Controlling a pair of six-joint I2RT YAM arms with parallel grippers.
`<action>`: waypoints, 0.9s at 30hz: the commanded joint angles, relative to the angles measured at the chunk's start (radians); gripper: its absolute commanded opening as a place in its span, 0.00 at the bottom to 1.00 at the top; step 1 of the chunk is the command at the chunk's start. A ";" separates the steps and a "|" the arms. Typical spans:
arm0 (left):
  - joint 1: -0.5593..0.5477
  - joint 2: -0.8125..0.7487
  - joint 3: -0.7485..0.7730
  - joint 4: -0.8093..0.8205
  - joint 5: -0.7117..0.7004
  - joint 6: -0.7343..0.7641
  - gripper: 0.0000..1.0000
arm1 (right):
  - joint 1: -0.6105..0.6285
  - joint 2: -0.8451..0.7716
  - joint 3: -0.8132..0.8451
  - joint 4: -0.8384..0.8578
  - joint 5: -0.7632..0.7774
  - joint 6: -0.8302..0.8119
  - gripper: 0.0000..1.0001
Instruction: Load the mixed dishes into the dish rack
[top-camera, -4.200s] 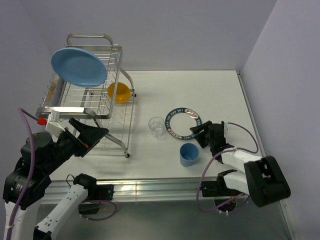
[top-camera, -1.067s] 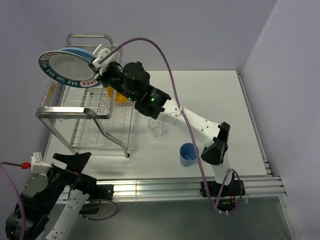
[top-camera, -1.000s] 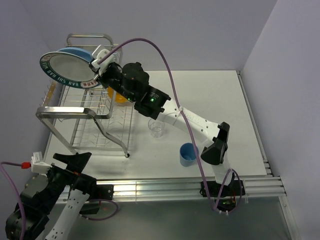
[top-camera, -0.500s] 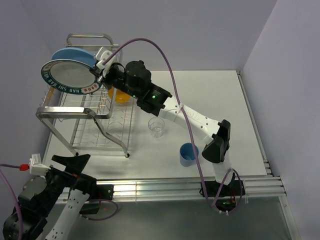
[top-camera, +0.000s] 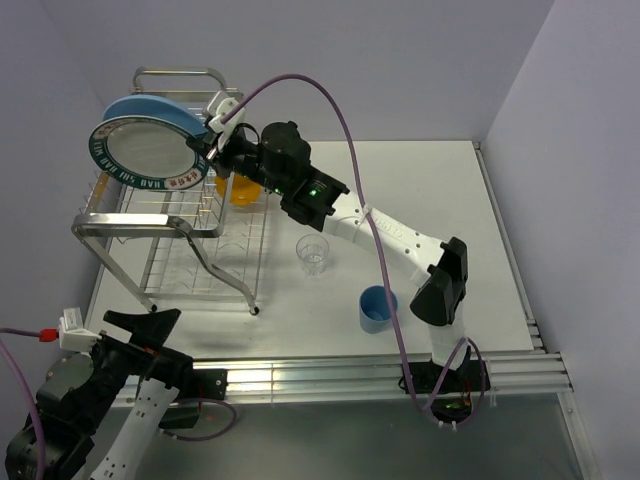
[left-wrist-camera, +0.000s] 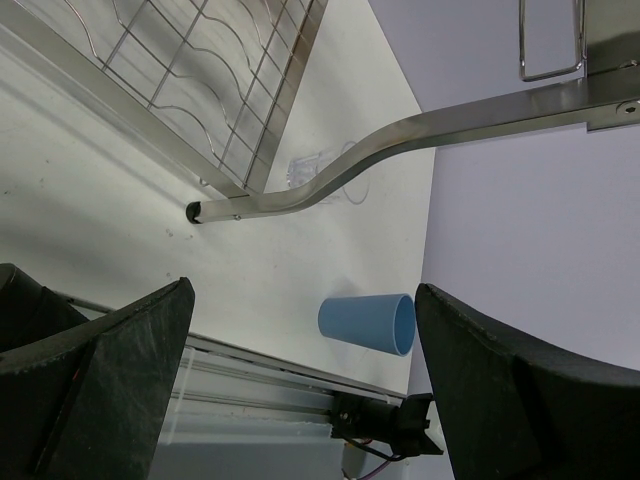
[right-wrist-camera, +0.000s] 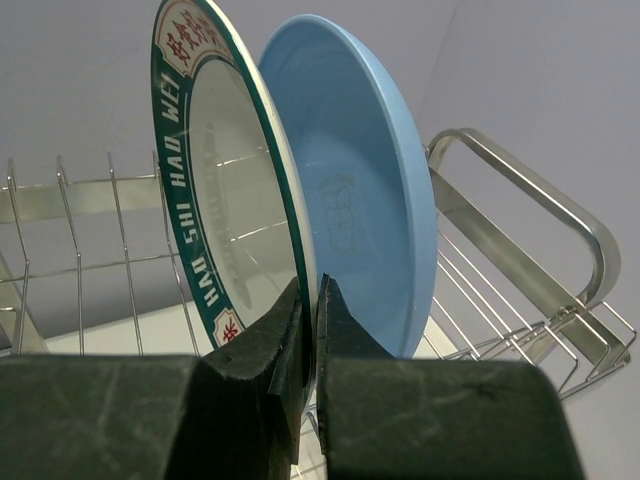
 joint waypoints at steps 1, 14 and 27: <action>0.004 -0.170 0.017 -0.006 0.001 0.007 0.99 | -0.013 -0.067 -0.008 0.025 0.010 -0.016 0.00; 0.004 -0.170 0.041 -0.039 -0.005 0.002 0.99 | 0.035 -0.083 -0.064 0.009 0.114 -0.006 0.08; 0.004 -0.170 0.032 -0.043 0.004 0.005 0.99 | 0.041 -0.126 -0.069 -0.009 0.132 -0.026 0.68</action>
